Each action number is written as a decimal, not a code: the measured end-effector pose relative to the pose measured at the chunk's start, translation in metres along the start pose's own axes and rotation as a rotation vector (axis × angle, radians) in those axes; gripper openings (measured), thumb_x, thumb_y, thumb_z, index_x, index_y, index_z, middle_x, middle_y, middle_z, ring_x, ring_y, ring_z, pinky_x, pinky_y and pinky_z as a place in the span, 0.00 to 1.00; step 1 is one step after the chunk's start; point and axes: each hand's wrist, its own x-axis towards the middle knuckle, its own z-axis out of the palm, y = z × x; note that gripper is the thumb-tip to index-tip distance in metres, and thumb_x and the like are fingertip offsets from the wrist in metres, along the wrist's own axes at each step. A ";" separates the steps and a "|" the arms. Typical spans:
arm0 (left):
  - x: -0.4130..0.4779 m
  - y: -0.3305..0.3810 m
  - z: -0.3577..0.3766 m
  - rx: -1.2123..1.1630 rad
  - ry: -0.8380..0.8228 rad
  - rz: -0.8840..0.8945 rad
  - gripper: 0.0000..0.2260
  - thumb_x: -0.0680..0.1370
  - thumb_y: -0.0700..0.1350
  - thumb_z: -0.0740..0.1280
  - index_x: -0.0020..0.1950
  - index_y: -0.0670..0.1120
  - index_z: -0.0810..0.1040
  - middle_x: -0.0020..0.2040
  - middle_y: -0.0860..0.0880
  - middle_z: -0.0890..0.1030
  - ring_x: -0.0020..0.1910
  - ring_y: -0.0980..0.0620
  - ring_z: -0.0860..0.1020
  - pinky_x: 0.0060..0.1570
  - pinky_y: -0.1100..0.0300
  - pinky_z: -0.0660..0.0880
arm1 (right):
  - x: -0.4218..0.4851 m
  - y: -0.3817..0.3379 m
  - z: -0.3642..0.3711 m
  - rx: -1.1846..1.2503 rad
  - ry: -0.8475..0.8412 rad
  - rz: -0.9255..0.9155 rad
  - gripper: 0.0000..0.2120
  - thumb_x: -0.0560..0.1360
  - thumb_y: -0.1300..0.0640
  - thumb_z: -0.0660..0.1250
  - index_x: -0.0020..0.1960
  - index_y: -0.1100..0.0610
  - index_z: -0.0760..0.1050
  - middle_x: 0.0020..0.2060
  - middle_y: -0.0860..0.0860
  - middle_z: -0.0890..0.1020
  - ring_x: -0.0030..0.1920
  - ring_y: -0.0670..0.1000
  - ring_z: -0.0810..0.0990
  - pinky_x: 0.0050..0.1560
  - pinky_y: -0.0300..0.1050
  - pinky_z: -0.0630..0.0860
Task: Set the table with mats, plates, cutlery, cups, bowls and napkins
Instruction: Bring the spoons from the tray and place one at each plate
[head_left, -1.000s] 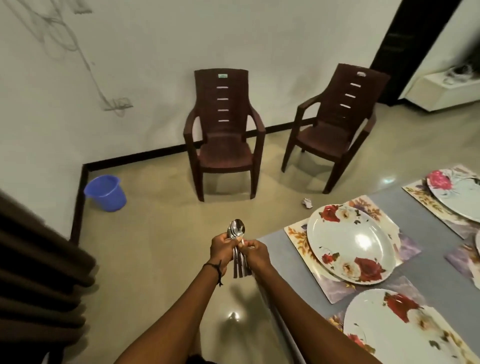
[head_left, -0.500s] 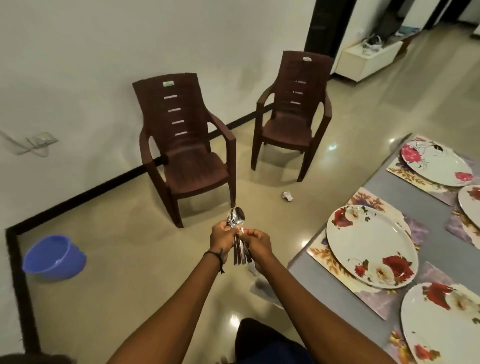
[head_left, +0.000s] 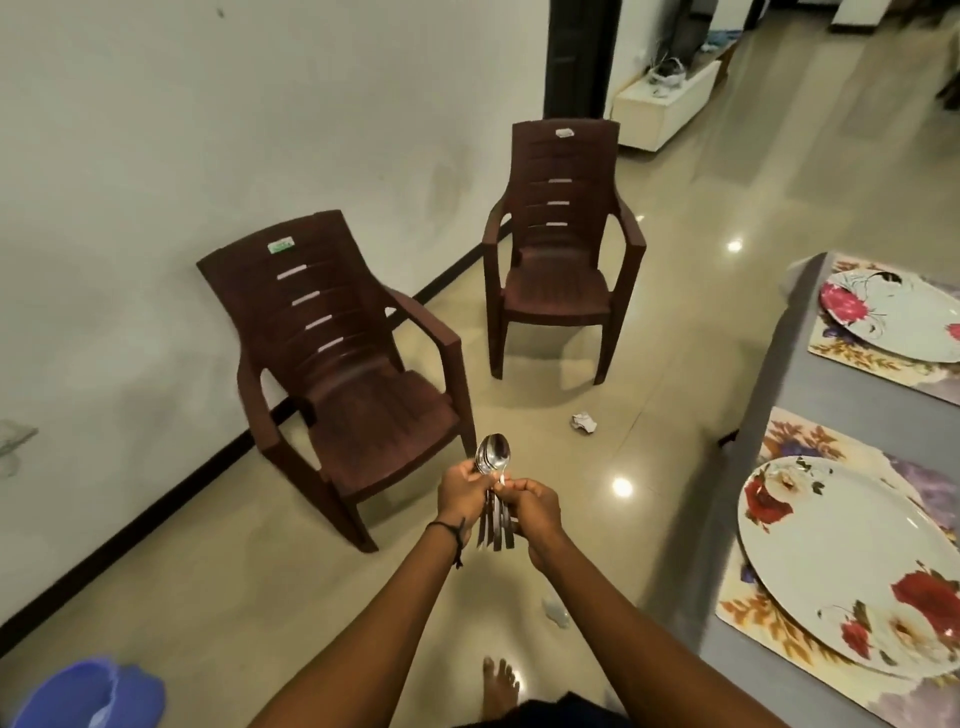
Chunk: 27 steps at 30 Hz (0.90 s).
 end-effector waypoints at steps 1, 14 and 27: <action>0.013 0.010 -0.001 0.017 -0.008 -0.002 0.17 0.61 0.56 0.71 0.45 0.49 0.84 0.42 0.48 0.86 0.46 0.44 0.84 0.51 0.40 0.80 | 0.011 -0.008 0.004 0.018 0.013 -0.001 0.01 0.71 0.62 0.73 0.42 0.59 0.82 0.41 0.57 0.86 0.41 0.56 0.83 0.50 0.57 0.81; 0.120 0.105 0.104 0.242 -0.431 0.042 0.04 0.72 0.40 0.72 0.45 0.44 0.83 0.41 0.42 0.85 0.39 0.44 0.82 0.43 0.48 0.80 | 0.097 -0.077 -0.060 0.290 0.373 0.023 0.04 0.72 0.62 0.74 0.46 0.61 0.83 0.41 0.57 0.86 0.38 0.53 0.83 0.43 0.48 0.81; 0.205 0.173 0.244 0.475 -0.968 0.140 0.07 0.71 0.37 0.72 0.47 0.45 0.84 0.44 0.42 0.86 0.39 0.47 0.83 0.45 0.48 0.80 | 0.146 -0.136 -0.121 0.583 0.817 -0.019 0.06 0.73 0.63 0.73 0.49 0.63 0.82 0.40 0.55 0.86 0.37 0.50 0.83 0.39 0.45 0.81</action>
